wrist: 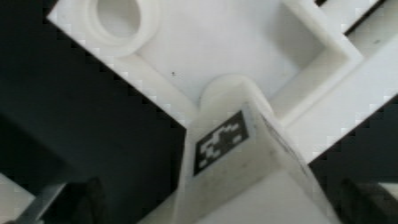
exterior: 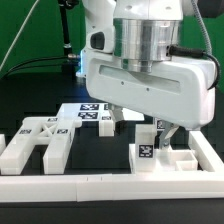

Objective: Assemble chair

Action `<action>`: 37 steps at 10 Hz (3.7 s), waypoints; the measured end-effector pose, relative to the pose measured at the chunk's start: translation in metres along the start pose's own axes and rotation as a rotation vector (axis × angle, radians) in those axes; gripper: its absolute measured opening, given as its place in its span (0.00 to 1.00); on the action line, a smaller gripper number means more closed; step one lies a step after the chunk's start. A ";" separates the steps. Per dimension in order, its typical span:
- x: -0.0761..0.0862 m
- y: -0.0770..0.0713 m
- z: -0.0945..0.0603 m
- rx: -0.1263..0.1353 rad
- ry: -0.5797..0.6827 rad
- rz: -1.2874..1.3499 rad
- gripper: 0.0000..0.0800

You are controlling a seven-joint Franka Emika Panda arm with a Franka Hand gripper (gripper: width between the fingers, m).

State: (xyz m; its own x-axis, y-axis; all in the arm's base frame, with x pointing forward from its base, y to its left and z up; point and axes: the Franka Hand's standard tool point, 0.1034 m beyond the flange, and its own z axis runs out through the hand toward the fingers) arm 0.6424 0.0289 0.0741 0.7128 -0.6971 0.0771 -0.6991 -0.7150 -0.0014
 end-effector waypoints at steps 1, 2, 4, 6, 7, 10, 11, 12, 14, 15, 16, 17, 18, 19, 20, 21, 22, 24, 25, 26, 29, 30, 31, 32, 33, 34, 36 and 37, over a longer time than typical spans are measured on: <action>0.002 0.001 0.000 -0.005 0.007 -0.130 0.81; 0.007 -0.001 -0.001 0.028 0.017 -0.231 0.81; 0.000 -0.013 -0.001 0.047 0.030 -0.333 0.81; 0.003 -0.009 0.000 0.043 0.032 -0.330 0.81; 0.003 -0.009 0.000 0.043 0.032 -0.331 0.65; 0.004 -0.009 0.000 0.046 0.025 -0.064 0.36; 0.004 -0.008 0.000 0.046 0.024 0.012 0.36; 0.004 -0.008 0.001 0.046 0.023 0.062 0.36; 0.005 -0.004 0.003 0.045 0.013 0.418 0.36; 0.007 0.000 0.004 0.059 -0.017 0.587 0.36; 0.008 0.003 0.005 0.065 -0.047 0.737 0.36; 0.009 0.006 0.005 0.058 -0.057 0.819 0.36; 0.010 0.008 0.005 0.048 -0.061 0.881 0.36; 0.013 0.011 0.005 0.041 -0.058 0.881 0.36; 0.018 0.015 0.005 0.022 -0.051 0.861 0.36; 0.022 0.017 0.005 0.004 -0.057 0.872 0.36; 0.026 0.020 0.006 -0.018 -0.069 0.877 0.36; 0.024 0.016 0.005 -0.037 -0.086 0.890 0.36; 0.023 0.015 0.005 -0.042 -0.087 0.946 0.36; 0.022 0.015 0.005 -0.046 -0.085 1.014 0.36; 0.022 0.015 0.006 -0.044 -0.085 0.973 0.63; 0.021 0.014 0.006 -0.044 -0.086 0.958 0.77; 0.016 0.010 0.005 -0.064 -0.064 0.682 0.80; 0.011 0.004 0.005 -0.062 -0.066 0.532 0.80; 0.003 0.000 0.003 -0.062 -0.068 0.445 0.81; 0.004 0.001 0.004 -0.060 -0.069 0.369 0.81; 0.006 0.002 0.004 -0.057 -0.065 0.211 0.81; 0.006 -0.002 0.004 -0.055 -0.039 0.038 0.81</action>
Offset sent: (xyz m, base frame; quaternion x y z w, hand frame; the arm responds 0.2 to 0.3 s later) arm 0.0010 0.0363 0.0026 0.0315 0.0185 -0.1209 0.9920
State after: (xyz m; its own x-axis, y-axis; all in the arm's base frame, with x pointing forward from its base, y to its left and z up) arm 0.6480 0.0262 0.0702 0.6866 -0.7260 0.0395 -0.7270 -0.6847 0.0515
